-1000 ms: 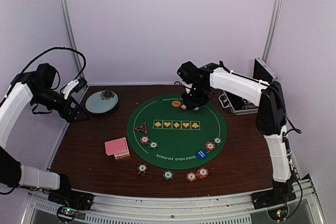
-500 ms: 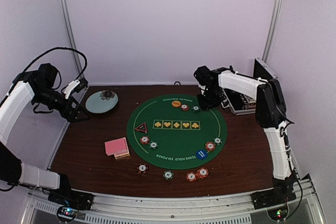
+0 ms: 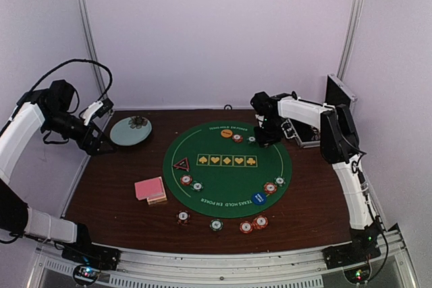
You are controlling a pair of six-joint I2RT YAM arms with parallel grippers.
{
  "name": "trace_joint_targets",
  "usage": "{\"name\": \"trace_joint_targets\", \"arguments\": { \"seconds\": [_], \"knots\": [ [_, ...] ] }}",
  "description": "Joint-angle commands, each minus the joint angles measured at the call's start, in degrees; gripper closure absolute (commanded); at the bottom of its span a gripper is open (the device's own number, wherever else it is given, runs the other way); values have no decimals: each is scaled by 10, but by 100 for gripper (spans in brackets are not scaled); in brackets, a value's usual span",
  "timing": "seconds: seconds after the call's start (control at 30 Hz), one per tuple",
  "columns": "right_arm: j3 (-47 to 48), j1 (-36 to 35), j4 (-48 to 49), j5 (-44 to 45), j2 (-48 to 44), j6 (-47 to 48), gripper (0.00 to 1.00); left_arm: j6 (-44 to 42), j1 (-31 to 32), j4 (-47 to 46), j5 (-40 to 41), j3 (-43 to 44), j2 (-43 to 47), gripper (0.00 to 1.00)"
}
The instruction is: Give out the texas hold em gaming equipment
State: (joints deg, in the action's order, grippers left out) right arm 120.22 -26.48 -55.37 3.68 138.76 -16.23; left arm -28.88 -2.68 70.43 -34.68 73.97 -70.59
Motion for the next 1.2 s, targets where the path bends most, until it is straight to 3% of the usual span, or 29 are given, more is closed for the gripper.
{"name": "trace_joint_targets", "arguments": {
  "seconds": [0.0, 0.3, 0.6, 0.9, 1.17],
  "knots": [
    [26, 11, 6, -5, 13, 4, 71, -5, -1, -7, -7, 14, -8, 2],
    [32, 16, 13, -25, 26, 7, 67, -3, -1, -12, -10, 17, -17, 3],
    [33, 16, 10, -33, 13, 13, 31, 0, -1, -11, -11, 17, -17, 2],
    [-22, -5, 27, -55, -87, 10, 36, 2, -1, -11, -13, 17, -11, 3],
    [-153, -121, 44, -39, -221, 2, 34, 1, -1, -12, -8, 14, 1, 2]
  ]
}}
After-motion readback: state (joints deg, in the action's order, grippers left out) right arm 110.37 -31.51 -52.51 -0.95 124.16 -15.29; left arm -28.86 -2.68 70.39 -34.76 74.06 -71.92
